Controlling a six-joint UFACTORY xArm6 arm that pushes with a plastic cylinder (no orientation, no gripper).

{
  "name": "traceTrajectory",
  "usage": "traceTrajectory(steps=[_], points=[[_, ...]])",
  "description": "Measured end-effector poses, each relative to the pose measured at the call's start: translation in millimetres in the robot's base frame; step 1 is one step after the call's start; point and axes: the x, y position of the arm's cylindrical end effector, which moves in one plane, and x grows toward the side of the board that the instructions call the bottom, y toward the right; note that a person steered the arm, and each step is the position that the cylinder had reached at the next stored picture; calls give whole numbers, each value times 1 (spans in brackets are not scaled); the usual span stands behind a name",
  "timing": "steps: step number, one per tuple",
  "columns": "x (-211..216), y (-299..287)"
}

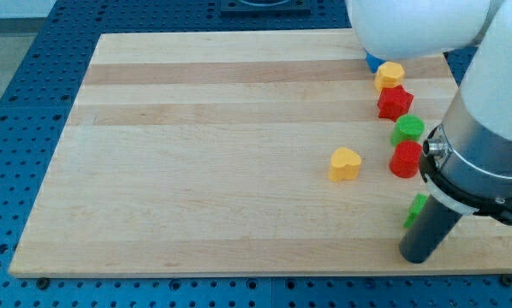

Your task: Push the green star towards the bottom of the red circle

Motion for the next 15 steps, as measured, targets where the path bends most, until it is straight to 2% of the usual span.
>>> traceTrajectory(steps=[8,15], points=[[-3,40],[-55,41]])
